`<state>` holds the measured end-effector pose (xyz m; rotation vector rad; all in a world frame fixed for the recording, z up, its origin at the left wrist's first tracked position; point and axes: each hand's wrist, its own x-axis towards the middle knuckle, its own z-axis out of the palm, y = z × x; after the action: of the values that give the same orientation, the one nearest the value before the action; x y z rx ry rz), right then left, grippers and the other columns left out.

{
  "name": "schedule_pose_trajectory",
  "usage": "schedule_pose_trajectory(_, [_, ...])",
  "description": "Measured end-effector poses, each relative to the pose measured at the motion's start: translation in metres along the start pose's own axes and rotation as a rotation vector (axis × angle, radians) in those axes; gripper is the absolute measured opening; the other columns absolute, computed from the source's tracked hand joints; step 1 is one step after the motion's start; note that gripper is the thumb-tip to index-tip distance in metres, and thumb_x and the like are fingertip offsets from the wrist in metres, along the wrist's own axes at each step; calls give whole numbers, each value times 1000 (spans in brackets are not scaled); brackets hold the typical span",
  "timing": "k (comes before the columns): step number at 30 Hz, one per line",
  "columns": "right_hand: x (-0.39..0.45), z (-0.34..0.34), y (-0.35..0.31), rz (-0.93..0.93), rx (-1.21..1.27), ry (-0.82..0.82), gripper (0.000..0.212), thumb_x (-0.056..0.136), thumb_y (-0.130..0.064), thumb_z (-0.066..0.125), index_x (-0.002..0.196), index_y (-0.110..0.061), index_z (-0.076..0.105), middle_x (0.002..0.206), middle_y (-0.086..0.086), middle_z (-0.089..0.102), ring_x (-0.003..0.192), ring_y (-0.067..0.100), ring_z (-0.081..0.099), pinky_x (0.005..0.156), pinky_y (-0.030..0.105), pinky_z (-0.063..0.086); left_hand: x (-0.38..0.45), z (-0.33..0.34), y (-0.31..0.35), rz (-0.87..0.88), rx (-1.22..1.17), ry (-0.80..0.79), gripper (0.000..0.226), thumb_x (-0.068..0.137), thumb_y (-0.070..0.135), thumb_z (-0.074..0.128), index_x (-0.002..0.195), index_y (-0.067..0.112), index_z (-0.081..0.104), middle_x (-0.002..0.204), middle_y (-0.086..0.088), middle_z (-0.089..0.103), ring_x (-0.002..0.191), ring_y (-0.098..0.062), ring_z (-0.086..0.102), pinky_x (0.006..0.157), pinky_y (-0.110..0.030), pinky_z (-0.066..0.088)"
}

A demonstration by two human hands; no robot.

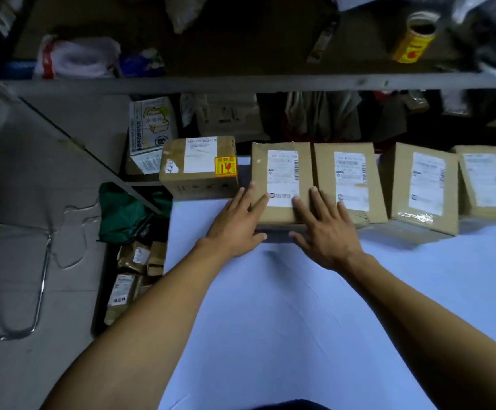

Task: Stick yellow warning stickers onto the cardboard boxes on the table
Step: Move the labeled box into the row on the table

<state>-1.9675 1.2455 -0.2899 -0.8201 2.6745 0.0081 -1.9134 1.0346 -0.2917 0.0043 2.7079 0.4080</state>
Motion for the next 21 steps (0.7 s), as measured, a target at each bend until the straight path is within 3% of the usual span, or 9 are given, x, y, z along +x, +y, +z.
schedule_pose_trajectory(3, [-7,6,1,-21,-21,-2,84,96,-56,44,158,-28,-5,165,17,-8,153,32,-8,121,54,3,-4,13,18,-87,-157,47,86,95,21,61,159,25,4,163,-2,-24,147,-34,23,109,-42,41])
schedule_pose_trajectory(7, [-10,10,-8,-16,90,73,70,99,-33,50,157,-18,14,163,26,6,152,39,1,119,56,7,-12,20,38,-169,-300,171,72,97,10,58,157,20,20,166,-4,-11,144,-34,31,112,-36,34])
schedule_pose_trajectory(10, [-22,16,-15,-15,197,86,64,100,-28,51,155,-13,24,160,31,12,151,43,6,120,56,11,-28,28,44,-187,-347,194,68,96,10,59,155,19,27,167,-5,-6,146,-30,29,113,-32,30])
schedule_pose_trajectory(14, [-59,37,-20,-67,279,169,64,90,-26,65,146,-6,43,151,38,30,143,53,26,114,59,31,-64,46,47,-171,-324,200,68,94,14,64,154,20,32,167,-5,0,145,-31,32,110,-35,35])
schedule_pose_trajectory(17, [-81,48,-19,-87,339,182,60,89,-27,68,143,-9,48,151,33,34,140,50,34,112,53,36,-86,58,45,-157,-347,214,71,91,20,69,153,21,34,167,-3,5,145,-28,32,110,-34,37])
schedule_pose_trajectory(21, [-77,39,-14,67,697,180,62,96,-35,61,150,-17,37,156,11,35,142,26,35,109,32,34,-88,56,43,-231,-539,250,93,86,41,72,157,24,15,166,2,9,149,-13,18,111,-21,20])
